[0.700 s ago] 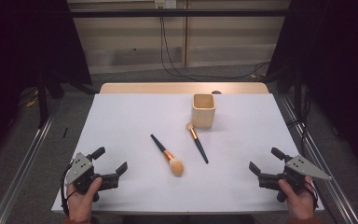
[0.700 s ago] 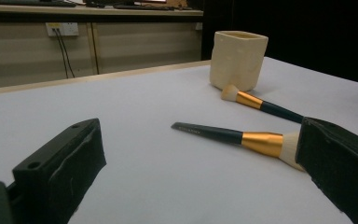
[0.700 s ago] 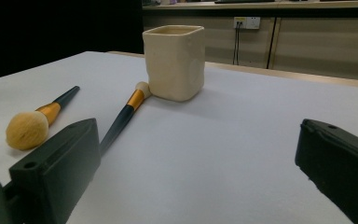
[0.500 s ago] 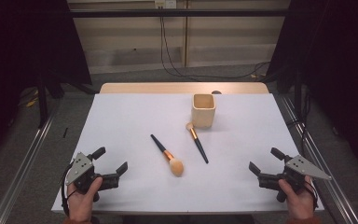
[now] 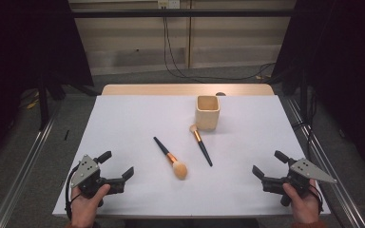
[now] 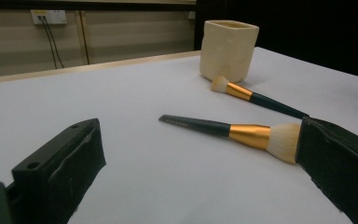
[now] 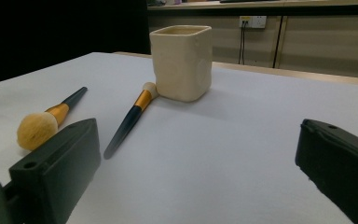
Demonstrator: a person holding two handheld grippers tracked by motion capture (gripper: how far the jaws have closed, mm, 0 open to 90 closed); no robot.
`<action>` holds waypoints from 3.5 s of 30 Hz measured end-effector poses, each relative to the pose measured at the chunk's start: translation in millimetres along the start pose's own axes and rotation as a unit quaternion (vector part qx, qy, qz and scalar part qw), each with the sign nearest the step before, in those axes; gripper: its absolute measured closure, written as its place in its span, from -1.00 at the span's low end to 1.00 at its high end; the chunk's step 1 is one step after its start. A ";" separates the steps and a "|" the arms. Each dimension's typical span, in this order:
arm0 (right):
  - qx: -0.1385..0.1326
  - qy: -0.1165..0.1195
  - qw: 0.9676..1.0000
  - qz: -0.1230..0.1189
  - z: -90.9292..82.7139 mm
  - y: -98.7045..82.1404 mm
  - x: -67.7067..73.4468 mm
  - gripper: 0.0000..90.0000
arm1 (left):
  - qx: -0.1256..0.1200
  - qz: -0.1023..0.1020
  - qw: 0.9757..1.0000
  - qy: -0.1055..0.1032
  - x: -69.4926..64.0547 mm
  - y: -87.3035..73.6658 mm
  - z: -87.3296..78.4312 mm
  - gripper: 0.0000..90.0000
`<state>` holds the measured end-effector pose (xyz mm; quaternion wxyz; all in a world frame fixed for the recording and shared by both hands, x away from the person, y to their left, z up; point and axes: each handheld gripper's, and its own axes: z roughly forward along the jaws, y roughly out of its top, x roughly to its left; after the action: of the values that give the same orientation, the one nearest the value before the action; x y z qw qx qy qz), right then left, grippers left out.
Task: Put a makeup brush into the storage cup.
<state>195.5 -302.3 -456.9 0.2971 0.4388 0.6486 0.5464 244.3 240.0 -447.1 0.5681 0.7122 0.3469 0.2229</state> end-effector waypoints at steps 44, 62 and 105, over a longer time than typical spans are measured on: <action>0.002 -0.001 1.000 0.010 -1.4 -1.9 1.4 -1.00 | -0.007 0.004 1.000 -0.028 9.3 46.1 65.7 -0.96; 0.005 0.001 1.000 0.007 -1.2 -2.4 2.0 -1.00 | 0.005 0.004 0.999 -0.043 7.6 59.5 108.7 -0.96; 0.011 0.008 1.000 0.006 2.3 -2.9 3.5 -1.00 | 0.246 0.101 0.955 -0.130 6.8 92.4 153.6 -0.90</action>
<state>195.3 -298.2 -459.9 0.2833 0.4417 0.6543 0.5445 380.3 134.0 -397.7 0.3901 0.8841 0.2402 0.0925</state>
